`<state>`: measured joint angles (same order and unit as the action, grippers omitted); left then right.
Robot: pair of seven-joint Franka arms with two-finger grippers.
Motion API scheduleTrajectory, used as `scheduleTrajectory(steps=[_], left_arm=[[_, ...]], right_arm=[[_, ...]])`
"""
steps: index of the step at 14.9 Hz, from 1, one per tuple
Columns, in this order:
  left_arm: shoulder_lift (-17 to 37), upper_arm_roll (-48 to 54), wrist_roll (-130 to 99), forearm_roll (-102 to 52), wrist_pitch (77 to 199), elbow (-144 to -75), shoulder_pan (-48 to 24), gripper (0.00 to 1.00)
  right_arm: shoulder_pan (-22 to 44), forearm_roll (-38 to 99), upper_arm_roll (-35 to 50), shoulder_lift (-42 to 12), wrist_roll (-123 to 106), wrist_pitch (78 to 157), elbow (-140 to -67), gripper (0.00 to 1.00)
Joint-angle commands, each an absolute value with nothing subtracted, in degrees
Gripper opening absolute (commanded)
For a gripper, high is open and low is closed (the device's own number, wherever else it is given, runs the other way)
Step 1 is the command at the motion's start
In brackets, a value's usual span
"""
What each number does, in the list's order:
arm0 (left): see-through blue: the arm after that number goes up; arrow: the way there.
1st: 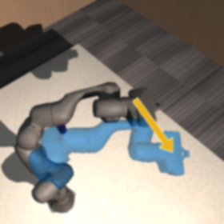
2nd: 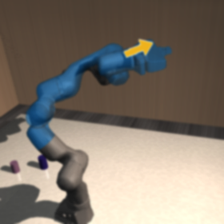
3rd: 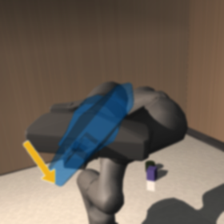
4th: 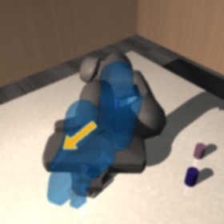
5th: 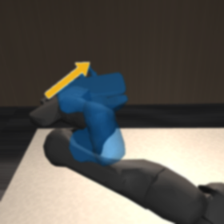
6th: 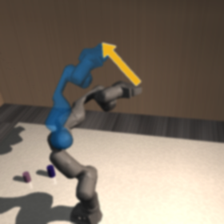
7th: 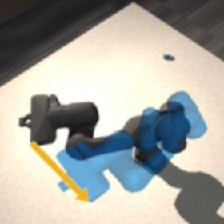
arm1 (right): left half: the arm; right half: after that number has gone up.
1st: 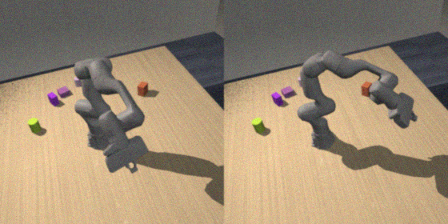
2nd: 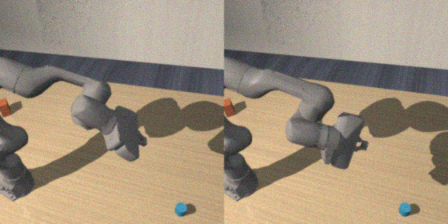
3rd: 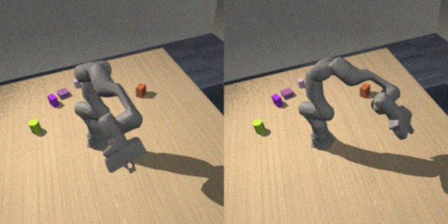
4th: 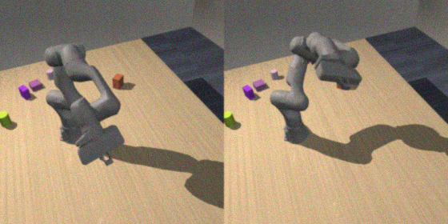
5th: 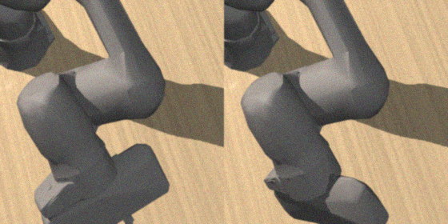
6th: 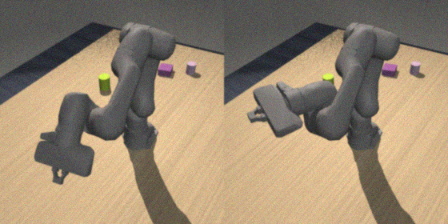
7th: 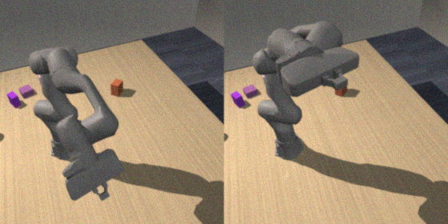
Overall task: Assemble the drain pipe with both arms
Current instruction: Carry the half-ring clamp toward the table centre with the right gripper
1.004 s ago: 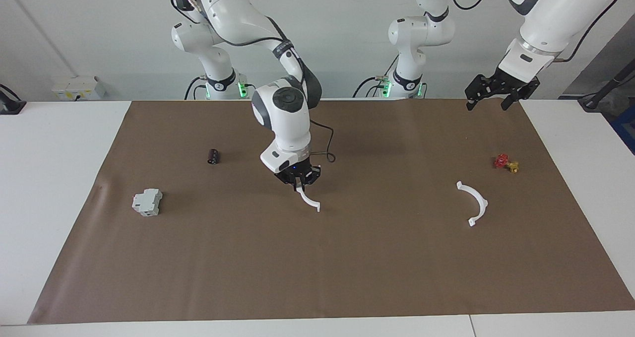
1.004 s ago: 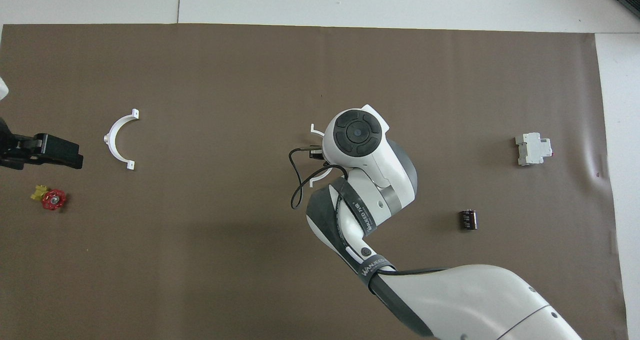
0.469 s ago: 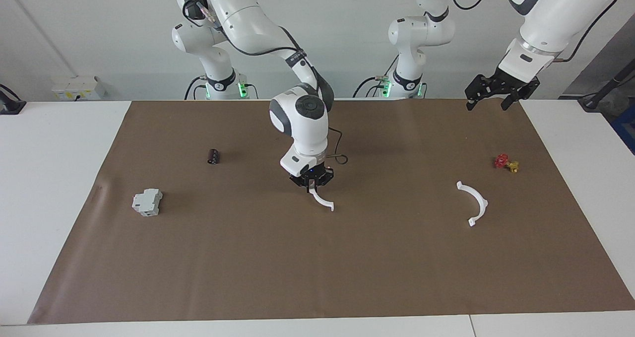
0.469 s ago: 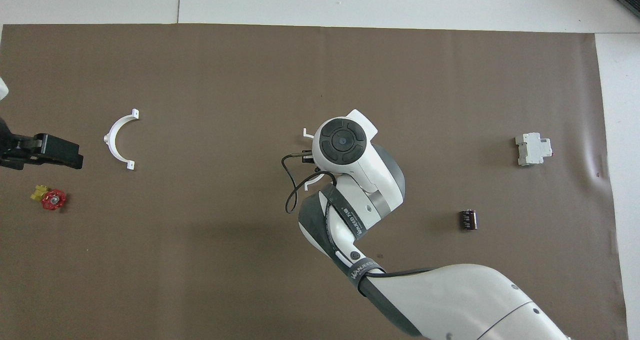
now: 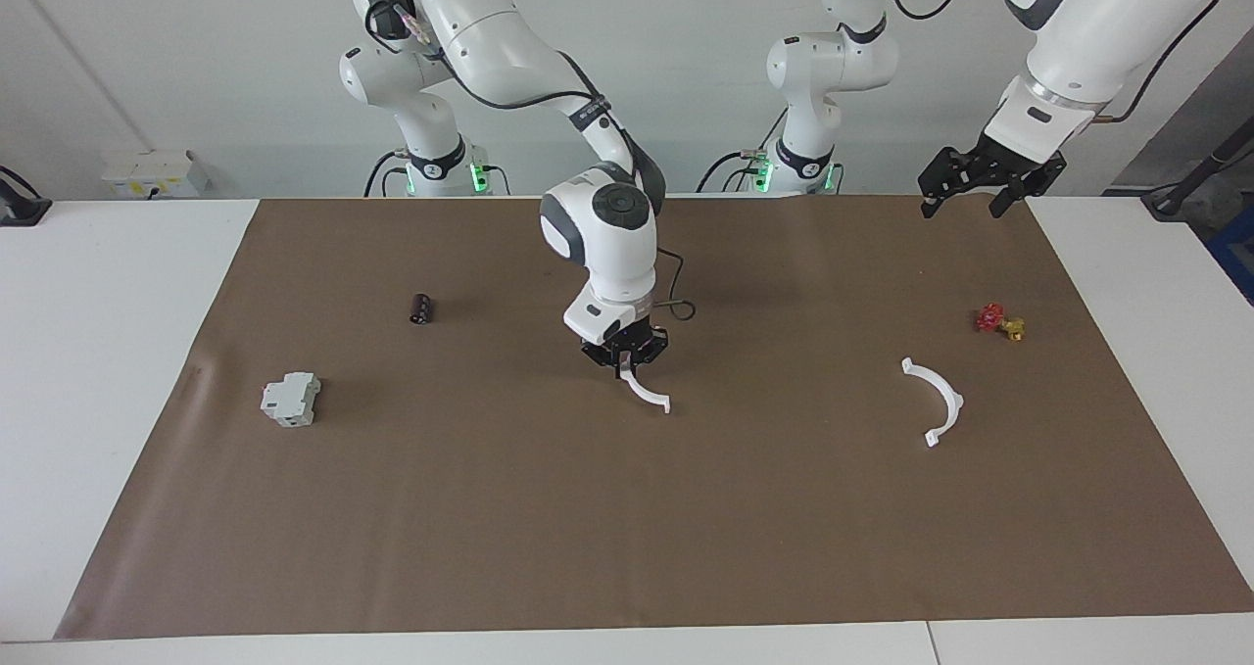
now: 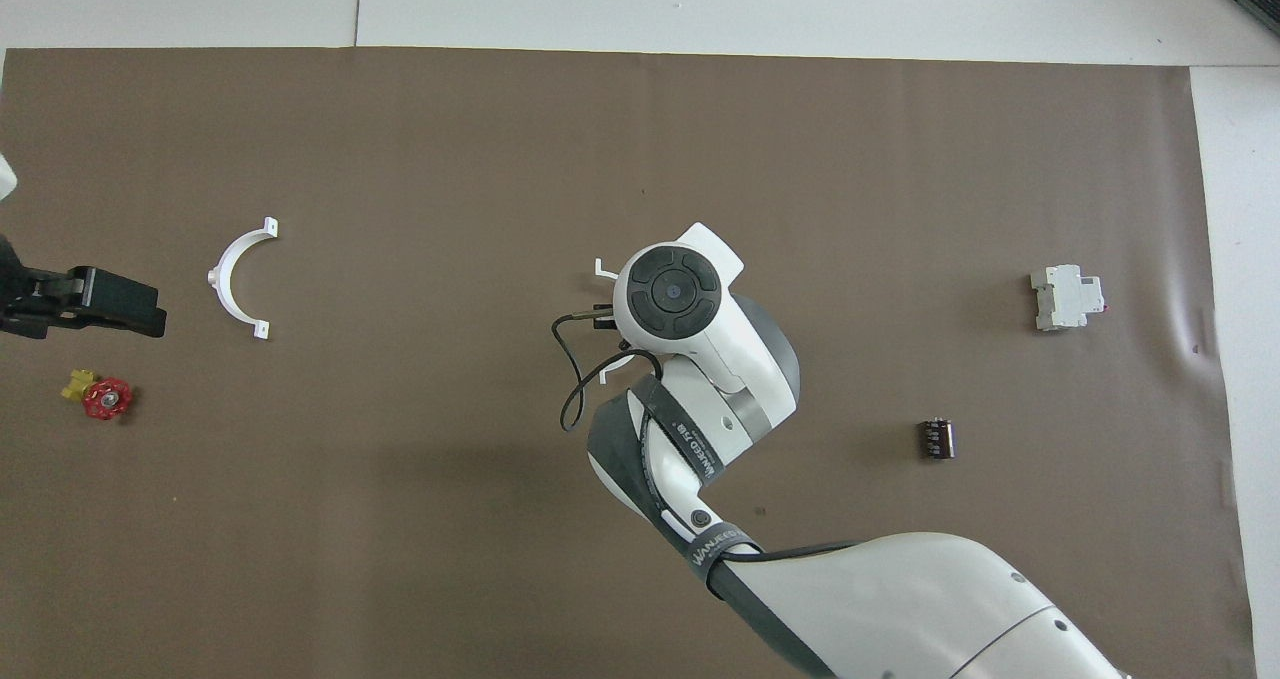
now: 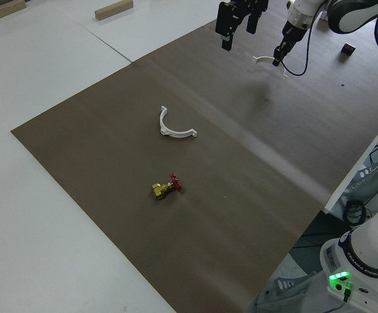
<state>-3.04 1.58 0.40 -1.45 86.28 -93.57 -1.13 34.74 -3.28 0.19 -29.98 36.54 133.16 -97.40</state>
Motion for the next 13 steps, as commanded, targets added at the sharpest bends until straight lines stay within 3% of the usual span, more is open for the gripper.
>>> scheduleTrajectory(steps=[1, 5, 6, 11, 12, 13], left_arm=[[-3.60, 1.49, 1.14, -1.05, 87.63, -94.92, -0.97, 1.00], [-3.60, 1.49, 1.14, -1.05, 87.63, -94.92, -0.97, 1.00], [-3.60, 1.49, 1.14, -1.05, 87.63, -94.92, -0.97, 1.00], [-3.60, 1.49, 1.14, -1.05, 87.71, -94.92, -0.97, 1.00], [-3.60, 1.49, 1.14, -1.05, 87.71, -94.92, -0.97, 1.00], [-3.60, 1.49, 1.14, -1.05, 87.80, -94.92, -0.88, 1.00]], right_arm=[[34.89, -3.87, 0.09, -31.11, 38.14, 133.86, -96.06, 0.00], [34.63, -3.26, 0.09, -31.11, 38.67, 133.94, -96.06, 0.01], [34.54, -3.16, 0.09, -31.20, 38.76, 134.21, -96.06, 0.12], [34.54, -3.16, 0.09, -31.20, 38.76, 134.47, -96.24, 0.13], [34.54, -3.16, 0.09, -31.20, 38.76, 134.56, -96.33, 0.19], [34.54, -3.16, 0.09, -31.20, 38.85, 134.65, -96.42, 0.38]])
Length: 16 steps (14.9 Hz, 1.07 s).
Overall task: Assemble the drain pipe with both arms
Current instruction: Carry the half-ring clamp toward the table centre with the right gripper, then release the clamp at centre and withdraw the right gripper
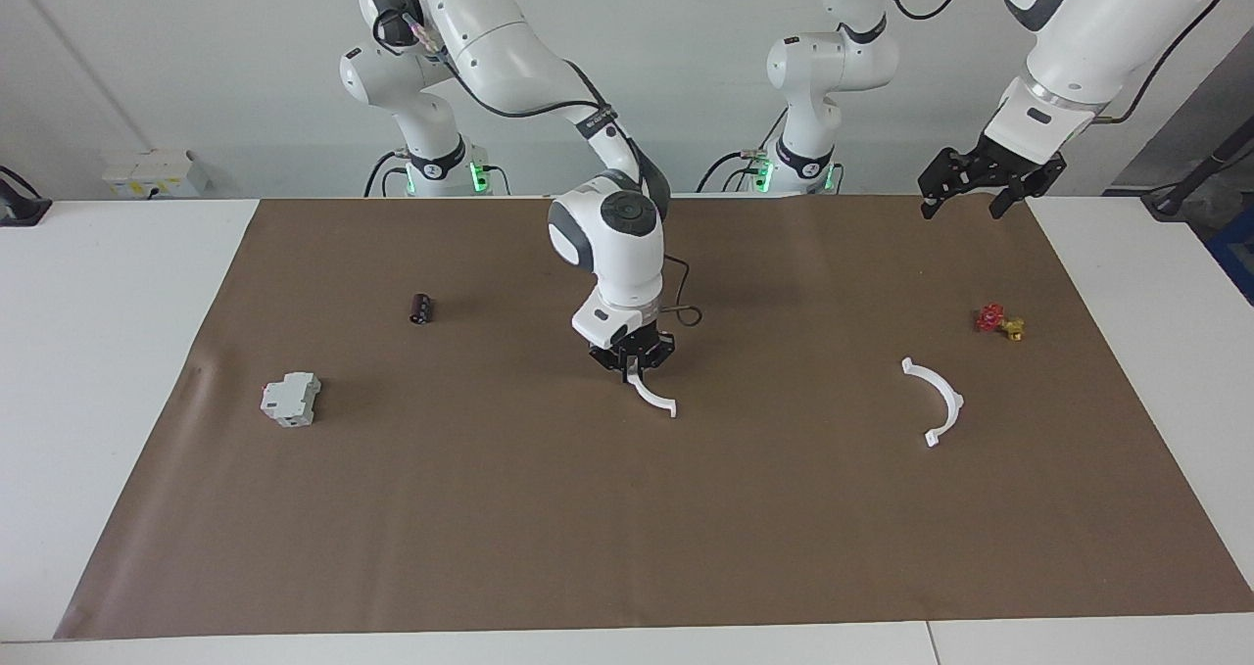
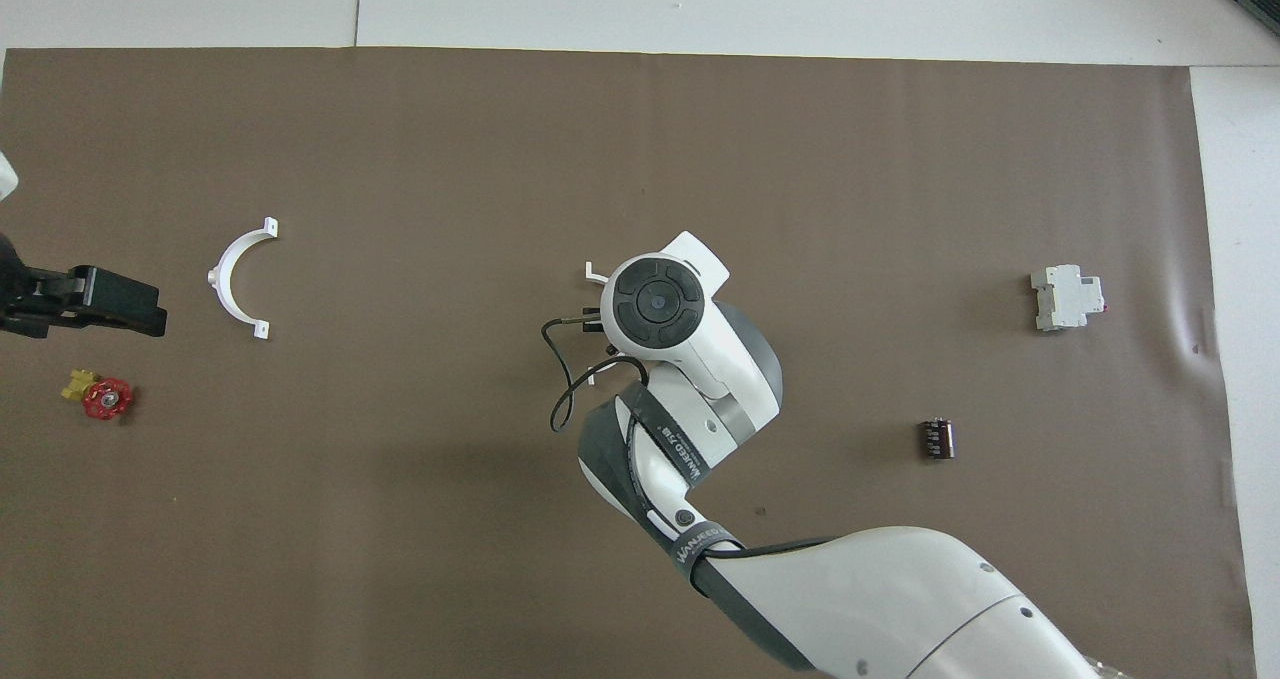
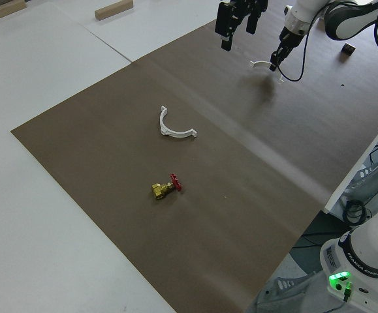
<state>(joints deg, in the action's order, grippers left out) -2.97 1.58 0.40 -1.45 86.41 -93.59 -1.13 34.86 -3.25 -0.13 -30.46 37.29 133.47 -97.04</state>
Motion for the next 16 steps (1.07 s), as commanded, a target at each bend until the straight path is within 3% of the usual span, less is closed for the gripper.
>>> scheduleTrajectory(steps=[1, 2, 6, 8, 12, 16], left_arm=[[-3.60, 1.49, 1.14, -1.05, 87.80, -94.92, -0.88, 1.00], [-3.60, 1.49, 1.14, -1.05, 87.80, -94.92, -0.97, 1.00], [-3.60, 1.49, 1.14, -1.05, 87.80, -95.10, -0.88, 1.00], [-3.60, 1.49, 1.14, -1.05, 87.98, -95.27, -0.97, 1.00], [-3.69, 1.49, 1.32, 0.08, 91.13, -97.81, -0.88, 1.00], [-3.52, 1.32, 1.23, 0.62, 95.18, -101.07, -0.70, 1.00]], right_arm=[[34.54, -3.16, 0.09, -31.20, 38.85, 135.00, -96.68, 0.68], [34.45, -3.16, 0.09, -31.20, 38.85, 135.00, -96.68, 1.00], [34.45, -3.16, 0.09, -30.24, 38.85, 133.86, -95.98, 1.00], [34.02, -3.08, 0.00, -26.31, 38.85, 131.07, -96.15, 1.00], [29.02, -3.08, -0.09, -18.74, 37.97, 126.22, -96.68, 1.00], [22.17, -3.16, -0.26, -14.60, 33.77, 122.70, -96.68, 1.00]])
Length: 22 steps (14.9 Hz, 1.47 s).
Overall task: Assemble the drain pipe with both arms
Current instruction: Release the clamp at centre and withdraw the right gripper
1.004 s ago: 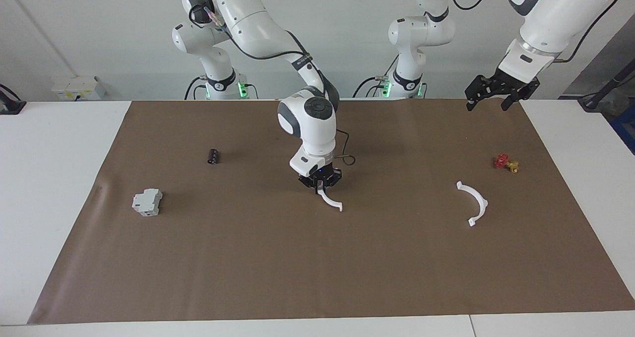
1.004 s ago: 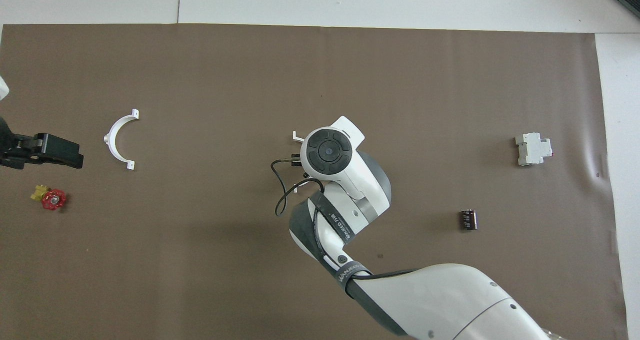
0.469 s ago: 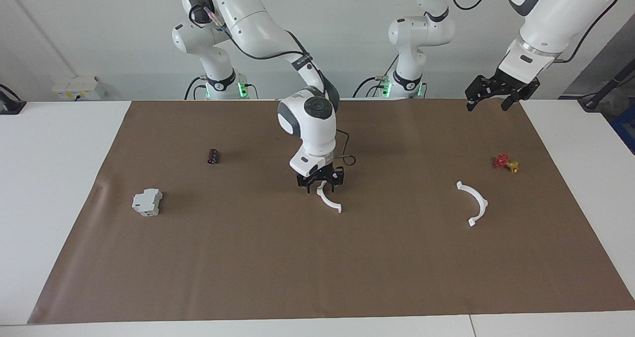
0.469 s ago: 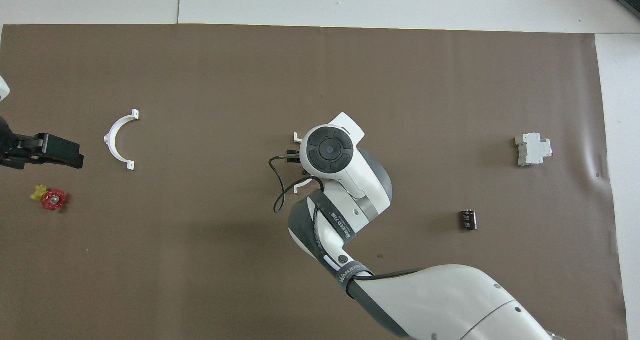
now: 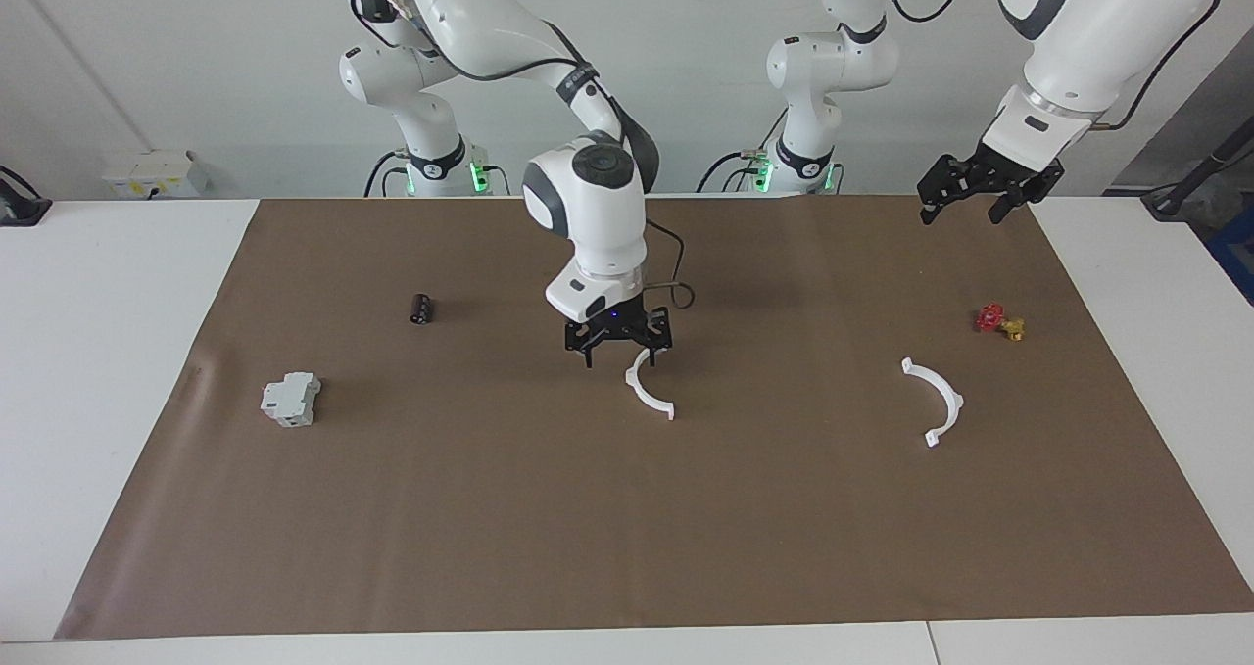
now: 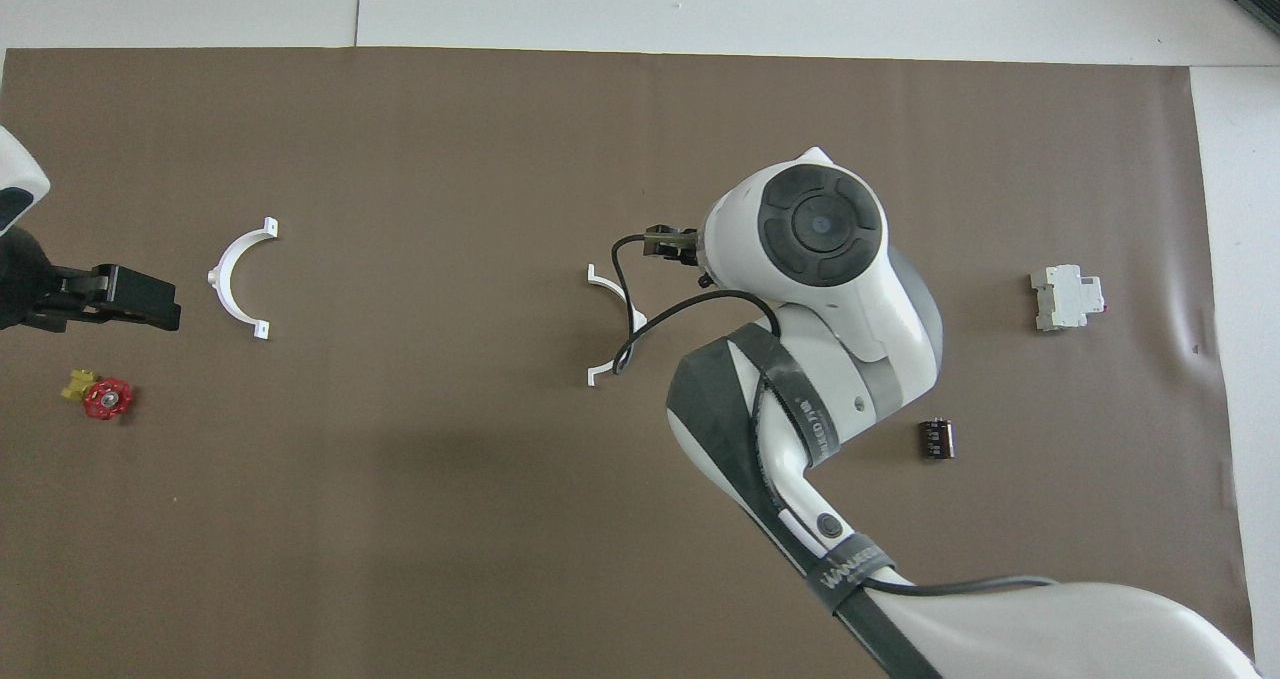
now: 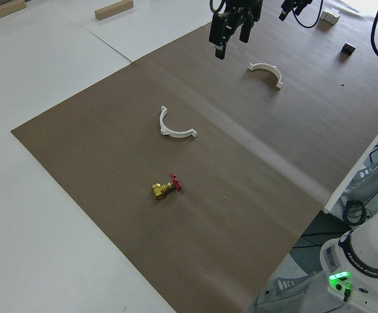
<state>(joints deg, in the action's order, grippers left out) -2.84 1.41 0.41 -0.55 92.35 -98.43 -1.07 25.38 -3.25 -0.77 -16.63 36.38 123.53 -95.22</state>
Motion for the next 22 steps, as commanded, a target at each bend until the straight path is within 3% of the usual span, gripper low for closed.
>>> scheduleTrajectory(steps=[1, 6, 15, 22], left_arm=[[-3.43, 1.32, 1.23, 0.70, 96.23, -102.03, -0.53, 1.00], [-1.15, 1.14, 1.23, 0.62, 99.57, -104.15, 0.79, 1.00], [8.69, -0.70, 1.14, 1.14, 106.78, -104.24, 1.49, 1.00], [15.81, -1.41, 1.23, 1.93, 121.42, -105.72, 3.87, 1.00]], right_arm=[[19.97, -3.34, -0.35, -13.55, 31.75, 121.30, -96.68, 1.00], [10.47, -3.34, -0.53, -7.57, 22.25, 112.78, -96.15, 1.00], [2.64, -2.90, -0.97, 0.87, 11.18, 94.77, -92.73, 1.00], [1.58, -0.88, -0.79, 2.46, 9.76, 94.22, -95.19, 1.00]])
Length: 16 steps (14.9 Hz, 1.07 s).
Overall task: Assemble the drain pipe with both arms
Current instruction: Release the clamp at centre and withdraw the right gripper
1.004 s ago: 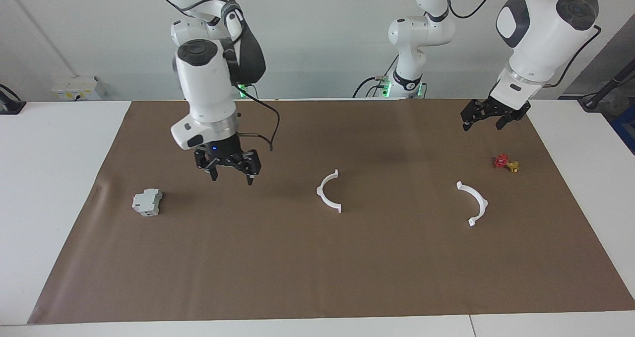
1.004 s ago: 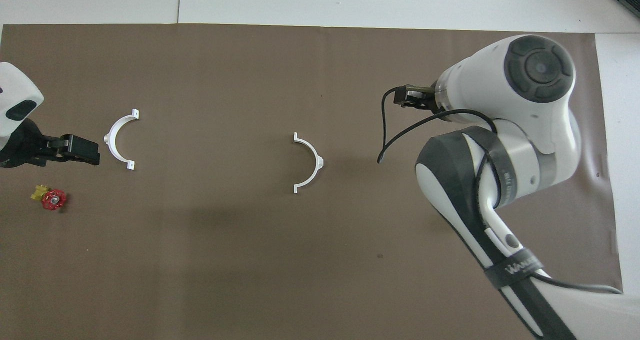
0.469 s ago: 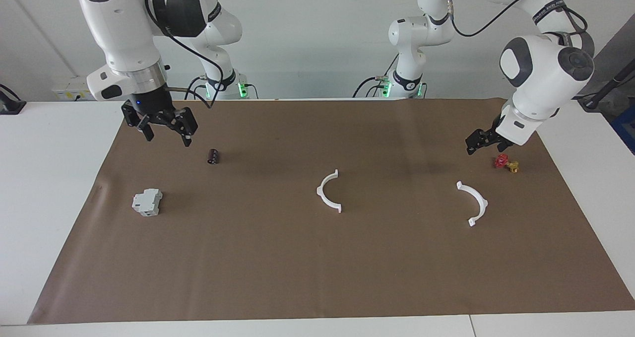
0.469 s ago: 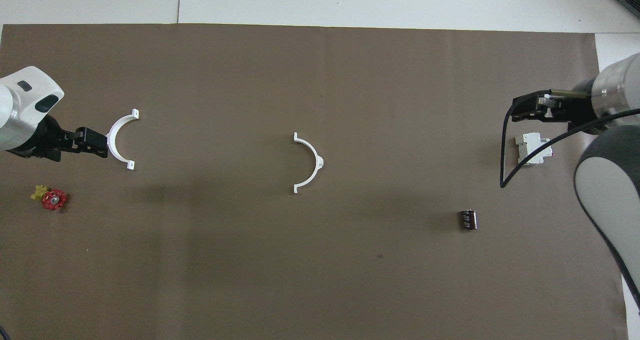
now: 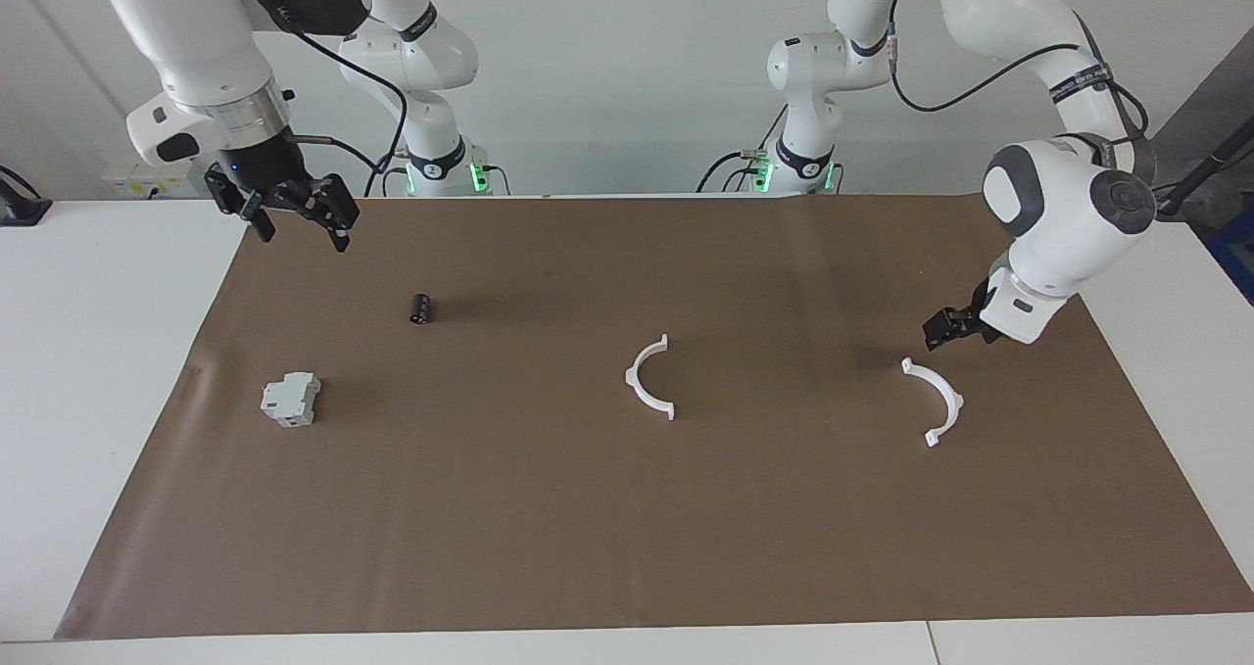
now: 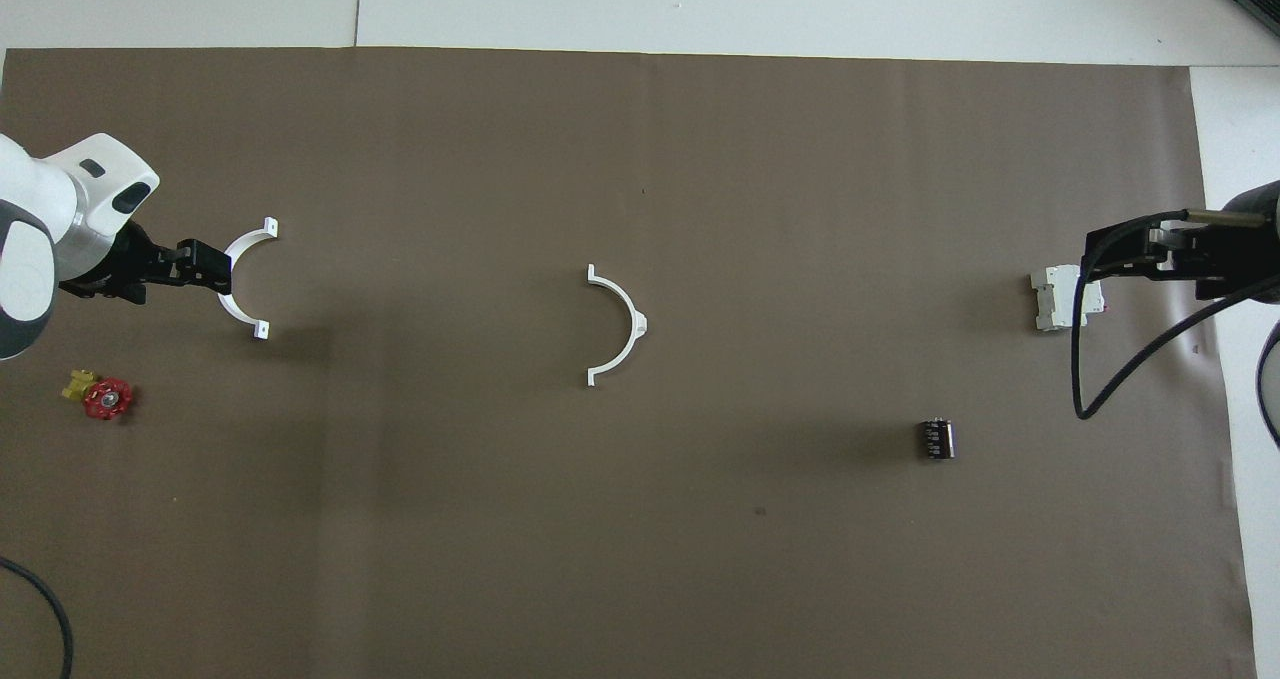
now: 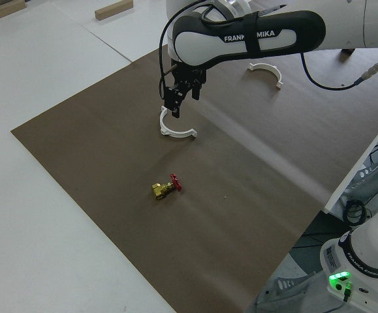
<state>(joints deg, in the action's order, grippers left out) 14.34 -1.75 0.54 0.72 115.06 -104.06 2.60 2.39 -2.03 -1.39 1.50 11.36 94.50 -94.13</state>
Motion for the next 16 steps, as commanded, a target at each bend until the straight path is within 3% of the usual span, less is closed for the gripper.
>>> scheduleTrajectory(steps=[1, 8, 12, 16], left_arm=[[15.99, -1.41, 1.23, 1.93, 125.29, -107.65, 3.95, 1.00], [16.96, -1.41, 1.06, 1.85, 132.18, -110.91, 4.04, 1.00], [18.72, -1.41, 1.05, 1.93, 134.64, -111.36, 4.39, 1.00], [19.42, -1.41, 1.05, 1.85, 135.52, -111.71, 4.48, 1.00]], right_arm=[[1.50, -0.88, -0.79, 2.46, 9.67, 94.04, -95.19, 1.00], [-0.35, -0.88, -0.97, 2.46, 3.17, 93.61, -95.18, 1.00], [4.47, -0.88, -6.75, 2.46, 3.16, 92.64, -95.18, 1.00], [4.92, -0.88, -7.29, 2.55, 3.43, 92.73, -95.27, 1.00]])
